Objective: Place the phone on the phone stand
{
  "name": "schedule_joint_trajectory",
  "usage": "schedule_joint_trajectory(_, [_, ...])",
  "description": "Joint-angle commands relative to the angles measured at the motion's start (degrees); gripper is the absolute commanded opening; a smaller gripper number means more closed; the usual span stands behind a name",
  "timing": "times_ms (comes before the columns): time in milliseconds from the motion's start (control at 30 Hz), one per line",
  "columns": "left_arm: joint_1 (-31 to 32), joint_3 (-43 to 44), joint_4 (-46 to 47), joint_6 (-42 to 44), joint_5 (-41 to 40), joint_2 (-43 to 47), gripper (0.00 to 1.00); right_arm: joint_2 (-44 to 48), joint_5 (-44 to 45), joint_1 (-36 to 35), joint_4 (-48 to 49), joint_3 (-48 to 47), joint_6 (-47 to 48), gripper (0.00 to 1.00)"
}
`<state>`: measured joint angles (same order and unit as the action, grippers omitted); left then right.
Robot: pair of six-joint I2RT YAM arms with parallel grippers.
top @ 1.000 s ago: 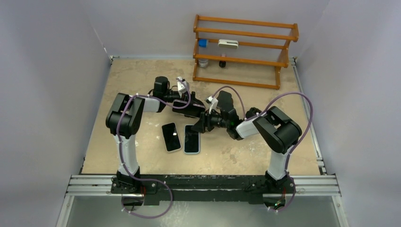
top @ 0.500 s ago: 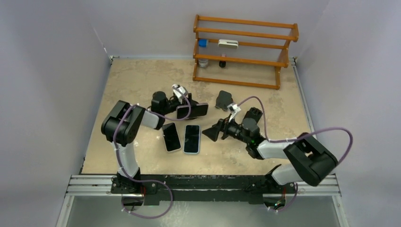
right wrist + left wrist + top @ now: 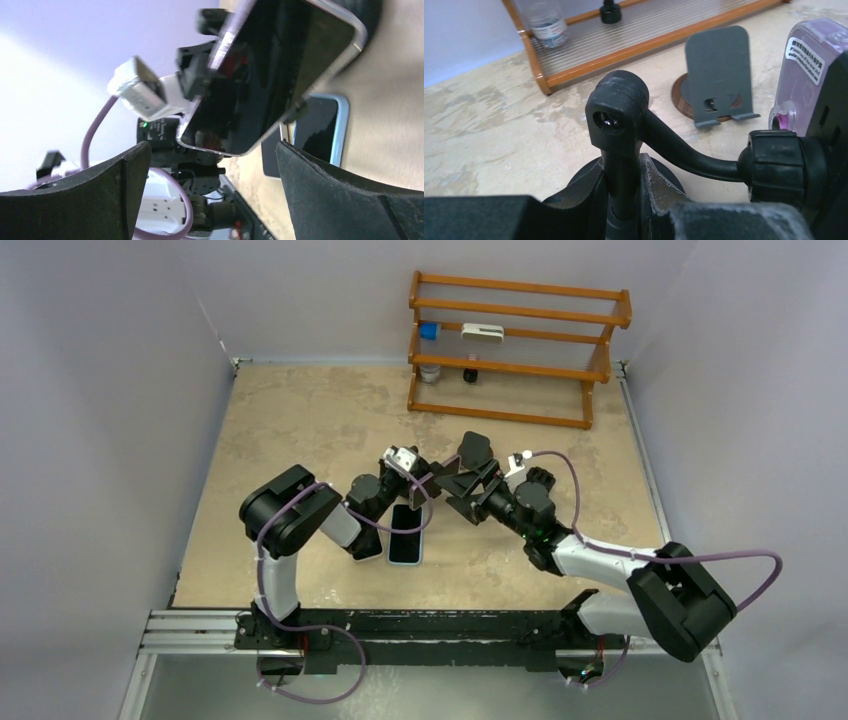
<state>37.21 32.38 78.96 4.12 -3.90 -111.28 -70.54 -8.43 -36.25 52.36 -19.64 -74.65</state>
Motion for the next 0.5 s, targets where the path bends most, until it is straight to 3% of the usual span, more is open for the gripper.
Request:
schedule_joint_trajectory(0, [-0.51, 0.58, 3.86, 2.80, -8.07, -0.73, 0.00, -1.21, 1.77, 0.22, -12.03, -5.19, -14.72, 0.95])
schedule_joint_trajectory(200, [-0.54, 0.53, 3.13, 2.40, -5.62, -0.39, 0.00, 1.17, 10.19, 0.65, -19.06, -8.49, -13.45, 0.99])
schedule_joint_trajectory(467, [-1.29, 0.36, 2.46, 1.11, 0.65, 0.08, 0.00, -4.71, 9.79, 5.06, -9.64, -9.97, -11.53, 0.99])
